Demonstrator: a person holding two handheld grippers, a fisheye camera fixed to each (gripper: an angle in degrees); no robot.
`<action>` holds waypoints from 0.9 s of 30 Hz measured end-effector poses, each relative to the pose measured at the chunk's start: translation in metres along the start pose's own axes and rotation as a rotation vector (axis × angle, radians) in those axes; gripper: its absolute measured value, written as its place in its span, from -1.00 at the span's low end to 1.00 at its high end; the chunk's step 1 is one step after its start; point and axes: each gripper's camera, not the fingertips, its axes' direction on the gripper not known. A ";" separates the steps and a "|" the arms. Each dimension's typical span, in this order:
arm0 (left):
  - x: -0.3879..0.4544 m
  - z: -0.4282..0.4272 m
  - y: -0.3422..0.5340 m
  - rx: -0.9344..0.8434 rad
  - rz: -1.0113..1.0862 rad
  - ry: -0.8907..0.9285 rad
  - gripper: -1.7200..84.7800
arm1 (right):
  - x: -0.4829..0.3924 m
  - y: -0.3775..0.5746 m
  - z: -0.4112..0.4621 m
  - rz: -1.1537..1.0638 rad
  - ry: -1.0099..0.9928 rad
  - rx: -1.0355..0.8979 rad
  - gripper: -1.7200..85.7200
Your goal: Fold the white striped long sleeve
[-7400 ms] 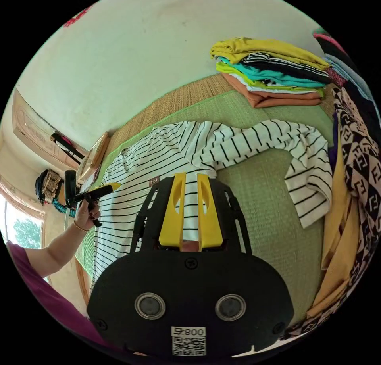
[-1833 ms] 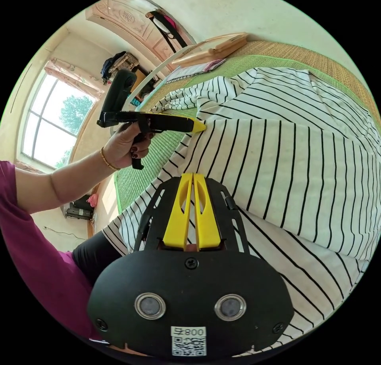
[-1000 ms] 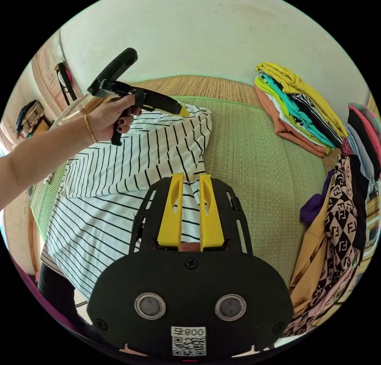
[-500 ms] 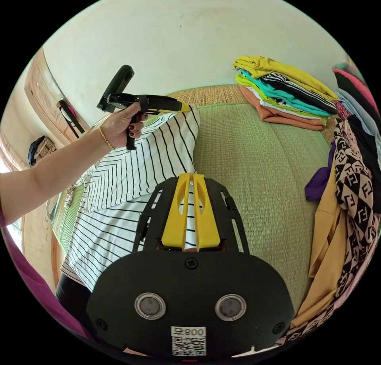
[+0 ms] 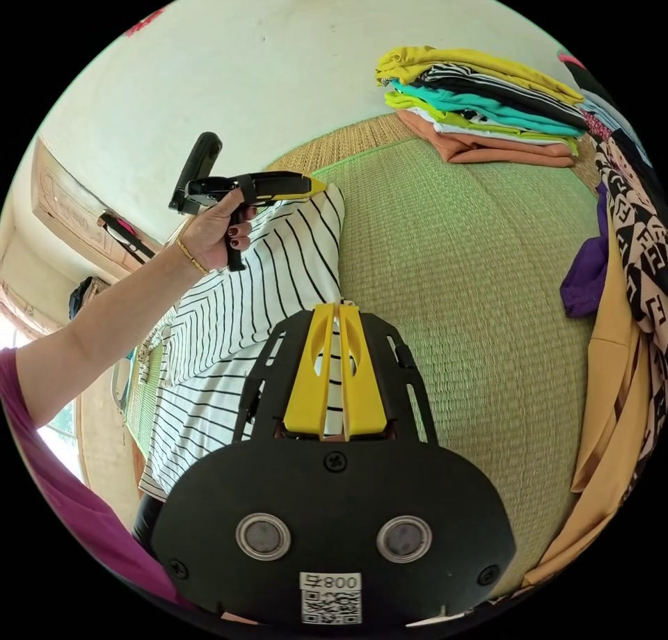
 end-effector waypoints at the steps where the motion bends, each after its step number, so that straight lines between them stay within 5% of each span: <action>1: 0.002 0.002 -0.001 -0.002 0.006 -0.003 -0.95 | 0.002 0.000 -0.001 0.005 -0.008 -0.001 -0.95; 7: 0.024 -0.006 0.012 0.064 0.098 -0.005 -0.96 | 0.007 0.003 -0.021 0.025 -0.019 0.044 -0.95; 12: 0.032 0.025 0.011 -0.049 0.133 -0.091 -0.96 | -0.006 0.003 -0.041 0.004 -0.025 0.113 -0.96; 18: 0.035 0.034 0.017 -0.047 0.118 -0.113 -0.96 | -0.034 -0.012 0.016 -0.122 0.143 -0.042 -0.96; 27: 0.039 0.029 0.027 -0.031 0.064 -0.171 -0.96 | -0.033 -0.016 0.030 -0.097 0.138 -0.057 -0.96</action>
